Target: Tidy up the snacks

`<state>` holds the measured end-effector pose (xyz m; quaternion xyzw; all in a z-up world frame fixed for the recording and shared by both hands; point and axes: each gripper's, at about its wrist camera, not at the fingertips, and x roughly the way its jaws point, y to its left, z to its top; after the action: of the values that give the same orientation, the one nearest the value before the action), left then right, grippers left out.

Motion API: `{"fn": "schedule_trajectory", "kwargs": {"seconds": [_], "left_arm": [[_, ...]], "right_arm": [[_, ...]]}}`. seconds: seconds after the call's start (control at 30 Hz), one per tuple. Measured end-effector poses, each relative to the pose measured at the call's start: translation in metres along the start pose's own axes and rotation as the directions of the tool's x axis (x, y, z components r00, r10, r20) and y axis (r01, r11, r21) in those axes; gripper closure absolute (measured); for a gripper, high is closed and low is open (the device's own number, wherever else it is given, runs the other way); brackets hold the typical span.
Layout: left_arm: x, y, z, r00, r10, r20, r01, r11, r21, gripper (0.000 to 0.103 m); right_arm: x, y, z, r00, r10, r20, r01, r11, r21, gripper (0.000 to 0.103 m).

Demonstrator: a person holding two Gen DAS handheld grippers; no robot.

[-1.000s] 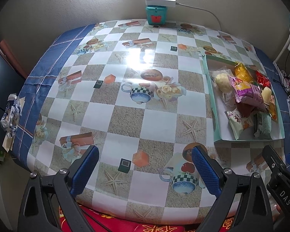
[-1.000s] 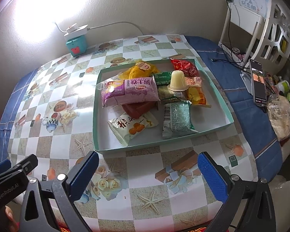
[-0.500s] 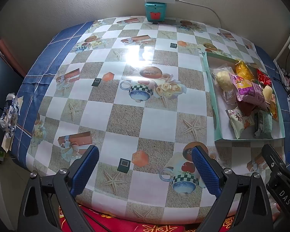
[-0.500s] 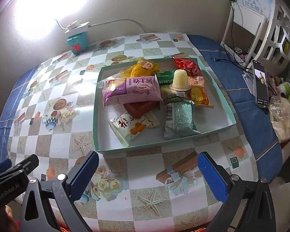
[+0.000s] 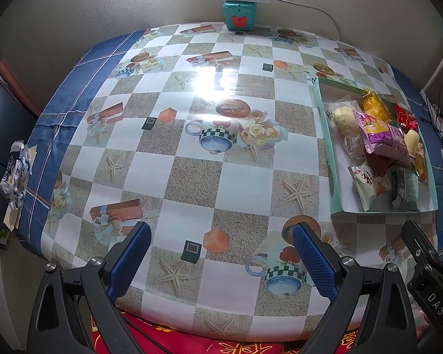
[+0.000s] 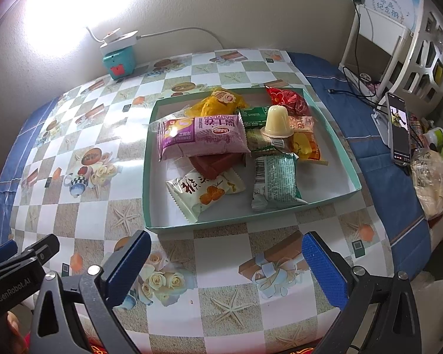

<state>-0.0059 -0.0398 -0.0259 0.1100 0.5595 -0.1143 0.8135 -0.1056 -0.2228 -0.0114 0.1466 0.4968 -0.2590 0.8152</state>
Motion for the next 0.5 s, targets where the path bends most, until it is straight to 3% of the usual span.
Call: {"fn": "schedule_trajectory", "kwargs": {"seconds": [0.5], "left_arm": [[0.0008,0.0039,0.0008,1.000,0.006,-0.006,-0.006,1.000,-0.024,0.006]], "right_arm": [[0.0026,0.0010,-0.0003,1.000,-0.002,-0.008,0.001,1.000,-0.011,0.000]]}}
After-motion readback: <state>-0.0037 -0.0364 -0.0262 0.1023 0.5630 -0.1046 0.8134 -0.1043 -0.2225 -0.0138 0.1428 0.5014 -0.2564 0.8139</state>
